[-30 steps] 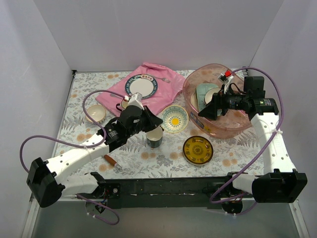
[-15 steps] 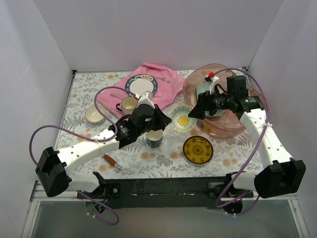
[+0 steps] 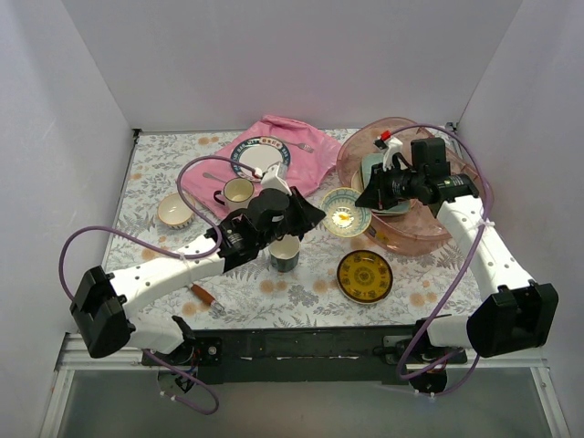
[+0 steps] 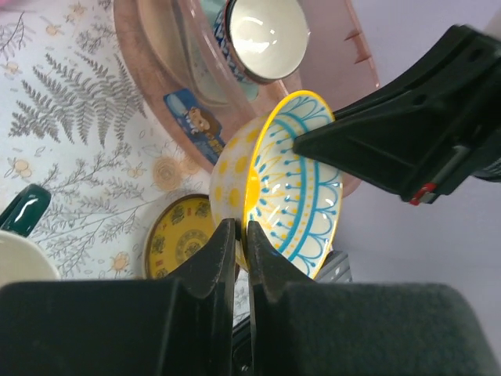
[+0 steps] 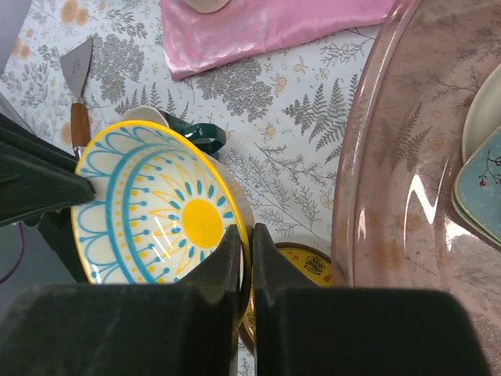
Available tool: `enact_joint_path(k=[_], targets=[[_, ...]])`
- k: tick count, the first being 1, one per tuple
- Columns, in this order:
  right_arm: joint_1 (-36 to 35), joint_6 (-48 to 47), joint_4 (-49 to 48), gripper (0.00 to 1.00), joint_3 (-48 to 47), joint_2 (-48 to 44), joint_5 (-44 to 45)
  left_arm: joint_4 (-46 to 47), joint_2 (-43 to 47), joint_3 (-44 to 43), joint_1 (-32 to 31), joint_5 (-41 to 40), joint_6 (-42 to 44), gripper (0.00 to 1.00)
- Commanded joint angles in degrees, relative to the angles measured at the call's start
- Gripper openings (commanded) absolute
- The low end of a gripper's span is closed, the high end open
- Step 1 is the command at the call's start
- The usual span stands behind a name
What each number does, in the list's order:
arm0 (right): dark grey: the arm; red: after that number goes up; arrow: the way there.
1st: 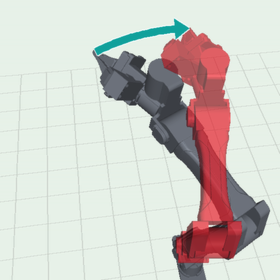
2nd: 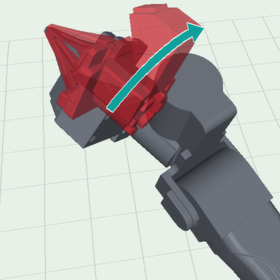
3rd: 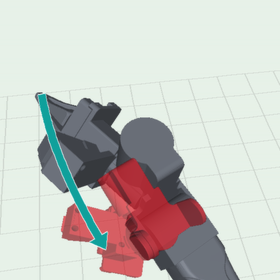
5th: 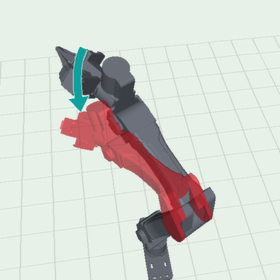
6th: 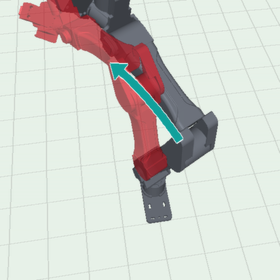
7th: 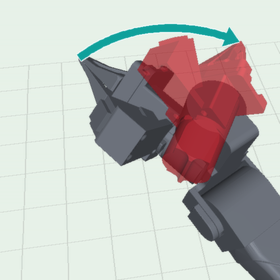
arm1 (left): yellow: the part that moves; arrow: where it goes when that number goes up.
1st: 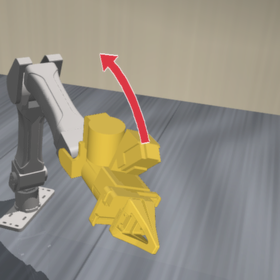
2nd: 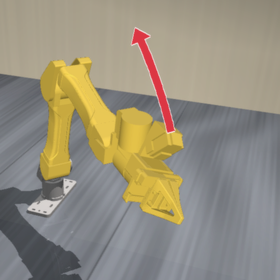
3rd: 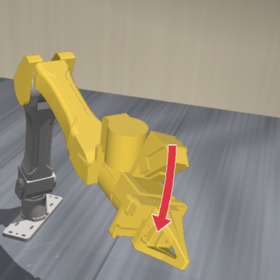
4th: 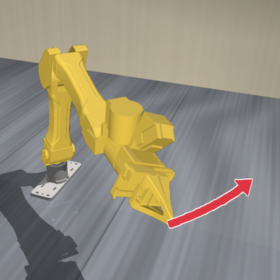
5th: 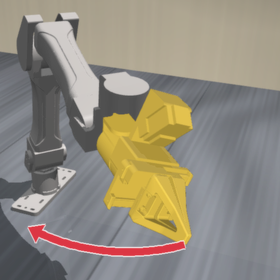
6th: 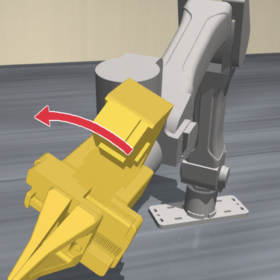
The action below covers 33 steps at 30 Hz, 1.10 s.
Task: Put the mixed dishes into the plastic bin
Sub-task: Pick up the bowl from the center of the board.
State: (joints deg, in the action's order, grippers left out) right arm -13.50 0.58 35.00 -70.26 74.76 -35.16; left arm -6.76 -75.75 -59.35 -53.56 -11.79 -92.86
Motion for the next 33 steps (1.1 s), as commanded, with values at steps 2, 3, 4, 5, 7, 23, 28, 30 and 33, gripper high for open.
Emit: enact_joint_path(k=[2,3,4,5,7,23,28,30,33], targets=[[-0.1,1.0,-2.4,0.01,-1.2,-0.7,-1.4,6.4,3.1,0.5,-0.1,1.1,3.3,0.15],[0.1,1.0,-2.4,0.01,-1.5,-0.9,-1.5,8.7,4.5,1.1,-0.1,1.4,4.0,0.22],[0.4,1.0,-2.5,0.01,-1.8,-1.2,-1.6,9.1,5.3,1.6,-0.1,1.5,5.7,0.36],[1.2,0.9,-2.5,0.01,-2.0,-1.3,-1.8,9.3,5.9,2.2,-0.1,1.4,6.5,0.41],[2.5,1.0,-3.3,0.01,-2.0,-1.6,-3.2,8.9,7.8,2.6,-0.1,1.0,8.6,0.51],[21.3,-4.2,-7.3,0.01,-7.9,4.3,-1.2,-3.9,29.7,11.4,0.6,-11.3,22.3,0.98],[23.0,-5.3,-9.2,0.01,-11.0,8.9,4.5,-8.0,37.6,15.4,0.7,-15.6,22.4,0.98],[23.1,-5.6,-9.4,0.01,-12.0,11.3,5.7,-9.4,40.3,16.8,0.7,-16.9,22.2,0.98],[23.1,-5.6,-9.2,0.01,-14.2,14.5,6.2,-10.9,42.1,18.0,0.7,-17.9,21.9,0.98]])
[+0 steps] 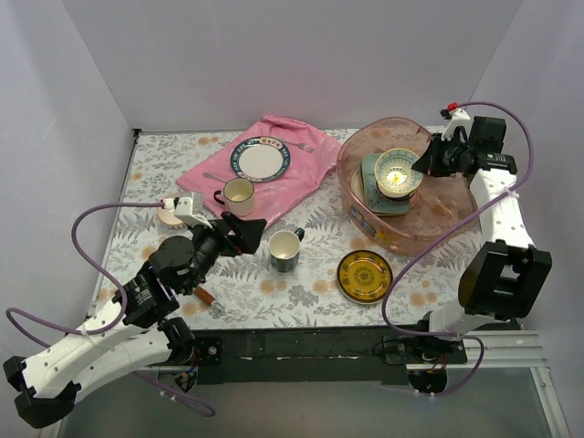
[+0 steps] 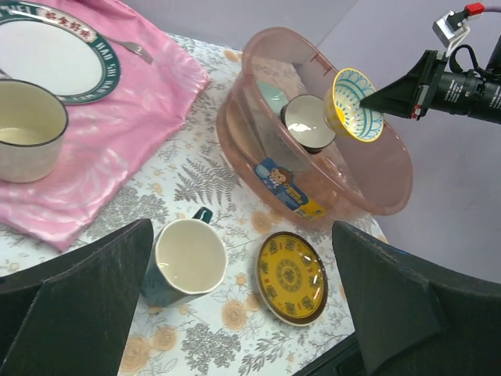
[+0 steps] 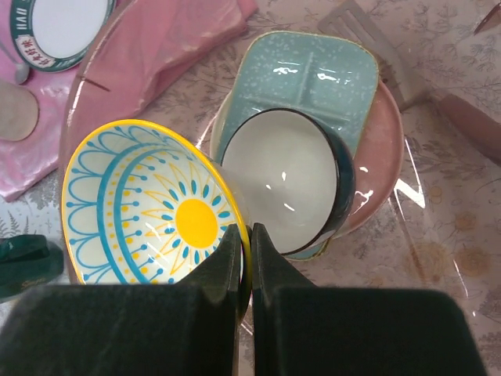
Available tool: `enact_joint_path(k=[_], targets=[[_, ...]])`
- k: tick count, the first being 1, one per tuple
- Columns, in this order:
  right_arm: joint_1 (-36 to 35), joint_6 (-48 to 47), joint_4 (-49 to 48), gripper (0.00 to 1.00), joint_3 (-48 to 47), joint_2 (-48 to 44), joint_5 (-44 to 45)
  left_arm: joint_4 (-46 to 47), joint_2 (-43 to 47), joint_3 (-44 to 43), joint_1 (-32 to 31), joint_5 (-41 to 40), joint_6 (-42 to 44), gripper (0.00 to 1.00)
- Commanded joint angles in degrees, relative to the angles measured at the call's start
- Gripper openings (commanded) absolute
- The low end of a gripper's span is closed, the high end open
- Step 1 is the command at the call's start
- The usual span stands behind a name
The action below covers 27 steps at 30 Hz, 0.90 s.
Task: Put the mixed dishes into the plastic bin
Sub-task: Pick up the bowl from the center of the board, then place the bowl in the plastic bin.
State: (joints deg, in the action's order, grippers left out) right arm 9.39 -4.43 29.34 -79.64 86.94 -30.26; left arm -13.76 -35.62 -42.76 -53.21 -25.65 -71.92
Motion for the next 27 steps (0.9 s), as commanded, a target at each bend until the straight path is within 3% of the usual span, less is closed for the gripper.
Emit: enact_joint_path(k=[1,11,27], targets=[[0.2,-0.6,-3.4,0.01,-5.6,3.1,1.6,-4.3,2.1,1.6,0.3,-4.2,0.6,0.98],[-0.1,-2.0,-3.2,0.04,-8.0,10.0,4.8,-5.8,3.4,4.4,0.3,-5.7,-0.9,0.98],[-1.7,-5.2,-3.7,0.12,-7.7,13.2,9.1,-6.1,4.4,5.6,0.3,-6.2,-1.9,0.98]])
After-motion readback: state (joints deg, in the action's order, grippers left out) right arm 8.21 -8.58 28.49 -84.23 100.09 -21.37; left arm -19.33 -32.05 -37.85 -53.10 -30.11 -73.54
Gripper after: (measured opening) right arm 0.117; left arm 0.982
